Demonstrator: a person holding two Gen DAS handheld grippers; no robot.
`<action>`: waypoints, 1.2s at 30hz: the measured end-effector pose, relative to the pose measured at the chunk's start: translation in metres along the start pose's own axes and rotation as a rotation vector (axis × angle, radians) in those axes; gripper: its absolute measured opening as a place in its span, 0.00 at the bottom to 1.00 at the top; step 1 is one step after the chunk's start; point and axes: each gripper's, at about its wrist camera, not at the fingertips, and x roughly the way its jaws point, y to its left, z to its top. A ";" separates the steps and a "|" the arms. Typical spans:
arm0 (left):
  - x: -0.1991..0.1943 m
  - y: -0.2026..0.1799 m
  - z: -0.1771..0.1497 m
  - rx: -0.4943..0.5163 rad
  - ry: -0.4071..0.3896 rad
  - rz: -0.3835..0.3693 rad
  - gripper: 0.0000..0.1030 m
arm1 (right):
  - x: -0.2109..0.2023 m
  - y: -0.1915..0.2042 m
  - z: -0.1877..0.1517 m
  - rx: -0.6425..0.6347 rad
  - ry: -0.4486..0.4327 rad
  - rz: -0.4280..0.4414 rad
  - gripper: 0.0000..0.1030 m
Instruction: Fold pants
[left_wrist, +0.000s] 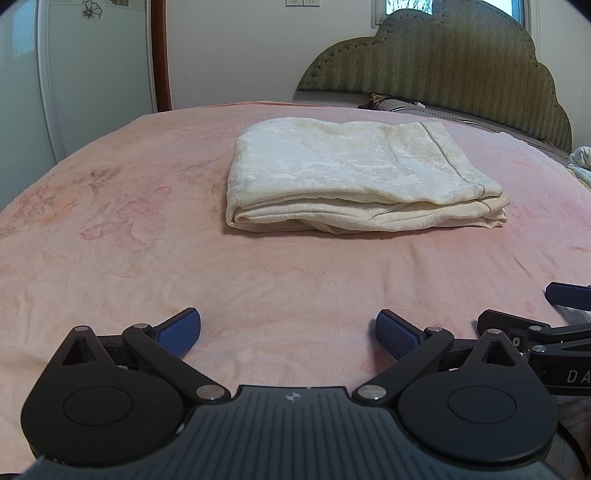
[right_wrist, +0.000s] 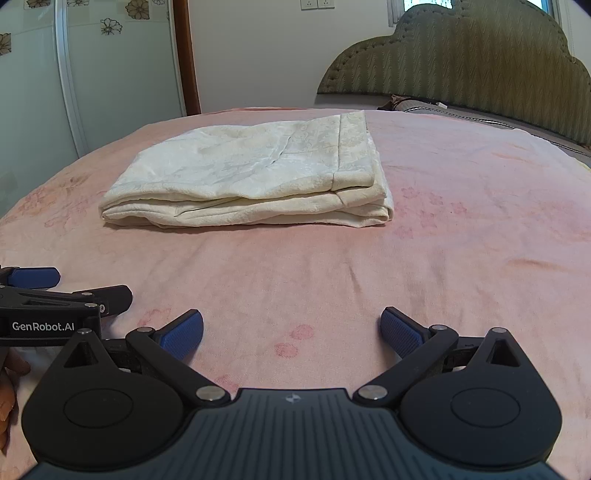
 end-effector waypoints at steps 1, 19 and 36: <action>0.000 0.000 0.000 0.000 0.000 0.000 1.00 | 0.000 0.000 0.000 0.000 -0.002 0.000 1.00; 0.000 0.000 0.000 0.000 0.000 0.000 1.00 | -0.002 0.000 -0.001 -0.004 -0.009 0.001 1.00; 0.000 0.000 0.000 0.000 0.000 0.000 1.00 | -0.004 -0.002 -0.002 0.004 -0.017 -0.010 1.00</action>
